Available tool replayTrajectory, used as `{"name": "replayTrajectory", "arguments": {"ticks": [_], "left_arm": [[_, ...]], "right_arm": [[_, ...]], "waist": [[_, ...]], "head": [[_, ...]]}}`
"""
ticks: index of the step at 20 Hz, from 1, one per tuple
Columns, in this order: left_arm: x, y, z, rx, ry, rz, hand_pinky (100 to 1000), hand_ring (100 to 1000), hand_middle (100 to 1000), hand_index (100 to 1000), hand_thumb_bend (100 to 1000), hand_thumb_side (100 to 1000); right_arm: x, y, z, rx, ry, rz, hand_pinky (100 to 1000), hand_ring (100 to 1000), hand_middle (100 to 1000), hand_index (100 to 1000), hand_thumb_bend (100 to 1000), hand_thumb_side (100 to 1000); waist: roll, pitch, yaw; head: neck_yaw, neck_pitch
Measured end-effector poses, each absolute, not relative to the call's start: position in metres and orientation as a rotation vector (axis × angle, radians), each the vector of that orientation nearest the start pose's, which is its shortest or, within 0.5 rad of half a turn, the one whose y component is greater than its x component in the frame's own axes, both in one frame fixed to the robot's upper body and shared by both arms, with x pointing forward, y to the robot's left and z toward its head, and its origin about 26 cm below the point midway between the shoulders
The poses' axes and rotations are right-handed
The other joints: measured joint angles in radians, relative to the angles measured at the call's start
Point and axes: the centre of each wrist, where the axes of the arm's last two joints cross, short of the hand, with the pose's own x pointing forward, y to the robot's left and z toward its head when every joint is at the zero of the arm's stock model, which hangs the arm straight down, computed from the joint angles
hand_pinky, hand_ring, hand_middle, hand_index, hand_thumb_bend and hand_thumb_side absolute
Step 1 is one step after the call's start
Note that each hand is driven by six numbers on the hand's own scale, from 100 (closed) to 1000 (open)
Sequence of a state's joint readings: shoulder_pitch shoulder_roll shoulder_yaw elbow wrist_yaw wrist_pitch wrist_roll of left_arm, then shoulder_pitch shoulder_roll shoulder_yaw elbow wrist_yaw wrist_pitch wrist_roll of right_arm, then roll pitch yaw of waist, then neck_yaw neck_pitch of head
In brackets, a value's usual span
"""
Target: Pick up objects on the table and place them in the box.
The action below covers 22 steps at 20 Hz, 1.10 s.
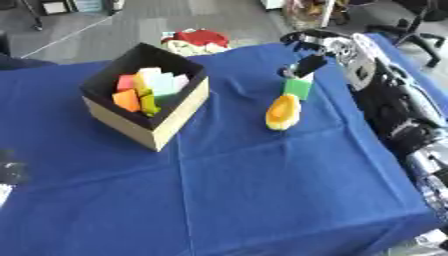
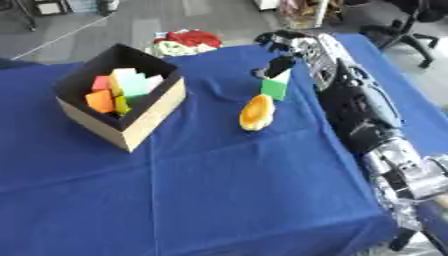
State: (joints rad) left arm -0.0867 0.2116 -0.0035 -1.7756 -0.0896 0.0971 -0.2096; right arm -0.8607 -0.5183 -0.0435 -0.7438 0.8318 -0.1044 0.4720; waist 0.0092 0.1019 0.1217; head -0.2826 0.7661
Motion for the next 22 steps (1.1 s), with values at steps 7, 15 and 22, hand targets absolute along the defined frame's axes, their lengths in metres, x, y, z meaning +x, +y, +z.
{"name": "replayTrajectory", "arguments": {"ticks": [7, 15, 22], "left_arm": [[0.293, 0.274, 0.076, 0.074, -1.711, -0.436, 787, 637, 650, 835, 463, 590], [0.293, 0.274, 0.076, 0.074, -1.711, -0.436, 787, 639, 650, 835, 461, 591], [0.293, 0.274, 0.076, 0.074, -1.710, -0.436, 787, 640, 649, 835, 462, 591]], "right_arm": [[0.460, -0.387, 0.131, -0.736, -1.076, 1.131, 940, 896, 916, 1000, 401, 297], [0.459, -0.393, 0.124, -0.777, -1.046, 1.099, 934, 891, 899, 1000, 401, 279], [0.458, -0.395, 0.119, -0.832, -1.011, 1.099, 925, 887, 883, 985, 407, 237]], "waist": [[0.000, 0.000, 0.003], [0.000, 0.000, 0.004], [0.000, 0.000, 0.005]], "head": [[0.004, 0.000], [0.004, 0.000], [0.002, 0.000]]}}
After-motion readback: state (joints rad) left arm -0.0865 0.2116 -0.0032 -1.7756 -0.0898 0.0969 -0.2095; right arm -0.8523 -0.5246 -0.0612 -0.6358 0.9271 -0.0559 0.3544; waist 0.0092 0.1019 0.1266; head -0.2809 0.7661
